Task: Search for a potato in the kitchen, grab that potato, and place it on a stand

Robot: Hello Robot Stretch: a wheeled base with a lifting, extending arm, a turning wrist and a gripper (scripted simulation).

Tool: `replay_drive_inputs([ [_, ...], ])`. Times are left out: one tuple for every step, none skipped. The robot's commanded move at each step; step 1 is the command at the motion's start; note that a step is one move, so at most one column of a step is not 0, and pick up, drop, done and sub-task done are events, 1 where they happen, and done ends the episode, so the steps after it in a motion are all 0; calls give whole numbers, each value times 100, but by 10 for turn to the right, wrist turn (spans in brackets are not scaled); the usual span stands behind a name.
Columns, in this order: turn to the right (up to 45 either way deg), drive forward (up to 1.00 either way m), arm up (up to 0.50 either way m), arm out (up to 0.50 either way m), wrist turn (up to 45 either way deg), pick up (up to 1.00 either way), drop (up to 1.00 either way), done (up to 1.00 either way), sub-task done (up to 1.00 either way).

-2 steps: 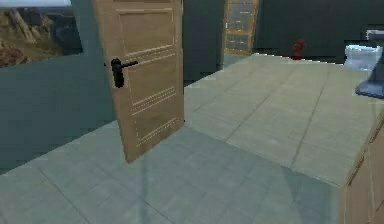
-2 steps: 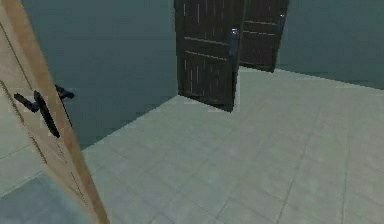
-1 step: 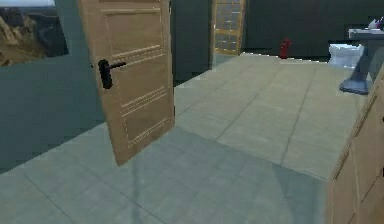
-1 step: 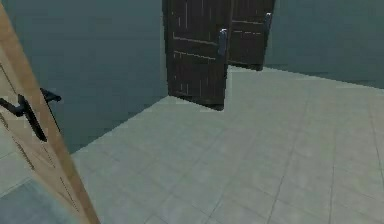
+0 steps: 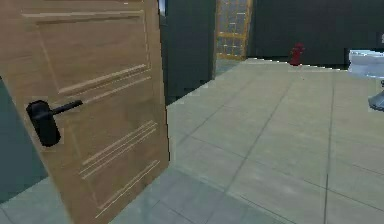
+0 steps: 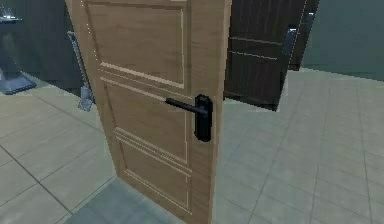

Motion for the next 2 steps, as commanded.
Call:
replay_drive_inputs([
  [150, 0, 0, 0, 0, 0, 0, 0, 0],
  [0, 100, 0, 0, 0, 0, 0, 0, 0],
])
